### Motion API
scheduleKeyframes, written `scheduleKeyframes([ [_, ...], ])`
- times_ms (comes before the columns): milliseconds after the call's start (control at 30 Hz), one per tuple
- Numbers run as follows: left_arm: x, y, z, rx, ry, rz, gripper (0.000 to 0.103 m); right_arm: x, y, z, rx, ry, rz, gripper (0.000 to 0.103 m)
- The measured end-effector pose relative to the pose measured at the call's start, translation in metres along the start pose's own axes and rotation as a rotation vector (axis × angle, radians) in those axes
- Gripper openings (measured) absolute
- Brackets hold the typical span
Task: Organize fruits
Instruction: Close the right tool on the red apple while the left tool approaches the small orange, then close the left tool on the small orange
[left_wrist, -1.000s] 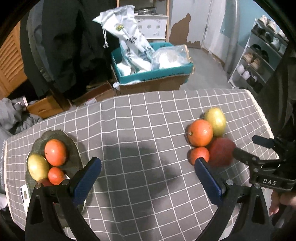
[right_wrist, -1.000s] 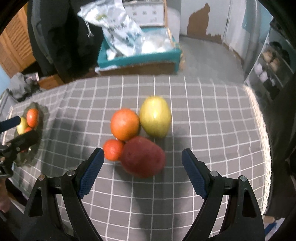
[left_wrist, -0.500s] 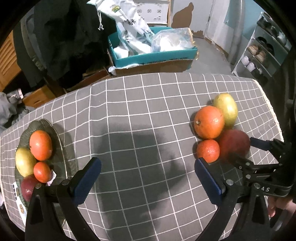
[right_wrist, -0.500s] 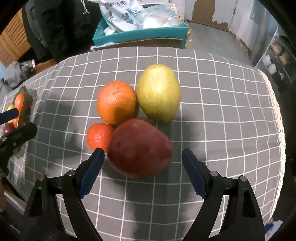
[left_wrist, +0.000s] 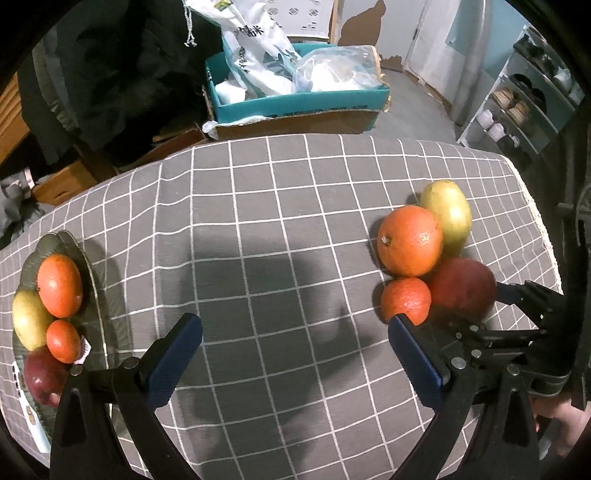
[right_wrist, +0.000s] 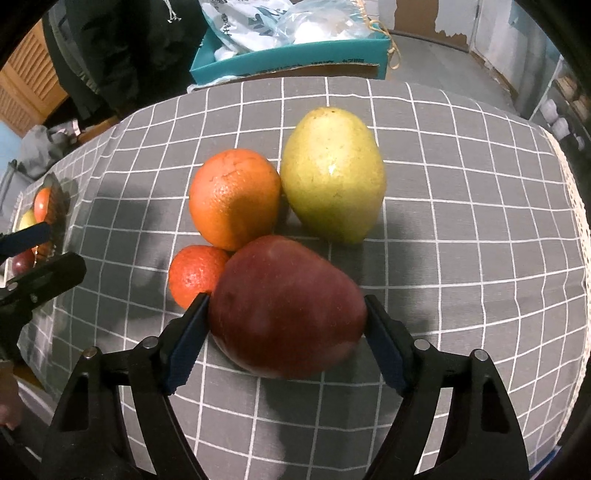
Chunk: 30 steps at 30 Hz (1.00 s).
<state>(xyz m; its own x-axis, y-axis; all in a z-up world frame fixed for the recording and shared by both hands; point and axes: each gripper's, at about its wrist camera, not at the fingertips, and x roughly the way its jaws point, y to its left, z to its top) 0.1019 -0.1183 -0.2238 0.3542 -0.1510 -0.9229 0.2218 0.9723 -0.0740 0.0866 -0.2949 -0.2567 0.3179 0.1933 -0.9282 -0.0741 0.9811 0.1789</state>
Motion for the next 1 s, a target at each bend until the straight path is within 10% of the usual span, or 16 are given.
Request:
scheduleKeyframes([
  [833,0.040,-0.064,0.008,0.040,0.083,-0.105,0.101,-0.037,-0.066,-0.015,0.146,-0.088,-0.163,0.080],
  [1000,0.053,-0.071,0.008,0.035,0.120,-0.110,0.085,-0.037,-0.071,-0.017,0.156,-0.086,-0.161,0.080],
])
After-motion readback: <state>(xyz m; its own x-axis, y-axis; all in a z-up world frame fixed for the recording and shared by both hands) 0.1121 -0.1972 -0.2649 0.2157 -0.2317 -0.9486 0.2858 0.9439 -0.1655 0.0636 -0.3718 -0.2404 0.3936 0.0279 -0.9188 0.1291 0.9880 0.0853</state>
